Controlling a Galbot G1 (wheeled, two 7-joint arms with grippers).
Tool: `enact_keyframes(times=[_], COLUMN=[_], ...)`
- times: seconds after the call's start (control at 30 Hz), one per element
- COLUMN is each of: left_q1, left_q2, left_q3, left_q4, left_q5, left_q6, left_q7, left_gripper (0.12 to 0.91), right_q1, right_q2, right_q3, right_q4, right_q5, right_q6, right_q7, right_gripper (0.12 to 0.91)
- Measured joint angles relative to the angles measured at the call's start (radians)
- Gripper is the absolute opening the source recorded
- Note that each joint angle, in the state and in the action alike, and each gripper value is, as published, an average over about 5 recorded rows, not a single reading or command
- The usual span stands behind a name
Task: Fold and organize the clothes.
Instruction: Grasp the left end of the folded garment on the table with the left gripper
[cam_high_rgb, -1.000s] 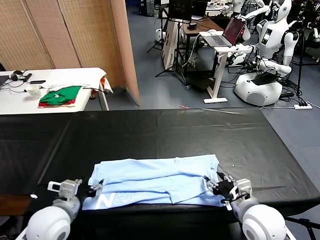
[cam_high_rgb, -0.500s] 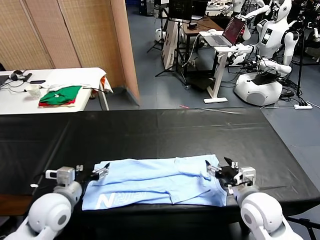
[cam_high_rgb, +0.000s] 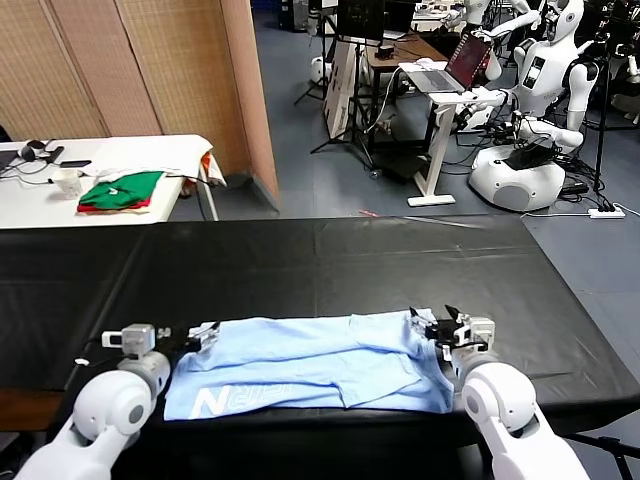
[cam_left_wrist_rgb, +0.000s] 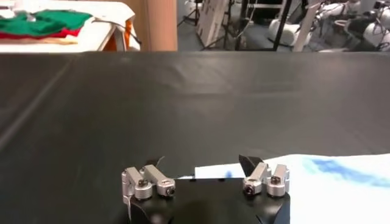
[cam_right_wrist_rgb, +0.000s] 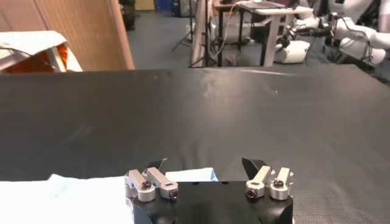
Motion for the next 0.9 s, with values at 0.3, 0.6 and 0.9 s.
enact_keyframes(times=[0.3, 0.6, 0.9], left_q1=[0.016, 0.021, -0.040], left_q2=[-0.003, -0.009, -0.003], left_q3=[0.001, 0.013, 0.062], left_q4=[0.014, 0.015, 0.061], left_q5=[0.002, 0.027, 0.111], left_q6=[0.009, -0.003, -0.056], left_q7=[-0.004, 0.005, 0.045], left_gripper=[0.576, 0.151, 0.149], right_q1=[0.008, -0.013, -0.044], right_q2=[0.027, 0.053, 0.077], right_q3=[-0.005, 0.008, 0.030], right_q4=[-0.038, -0.026, 0.012], right_q5=[-0.016, -0.055, -0.077], right_q6=[0.005, 0.043, 0.054], right_q7=[-0.003, 0.029, 0.030], right_gripper=[0.603, 0.166, 0.162])
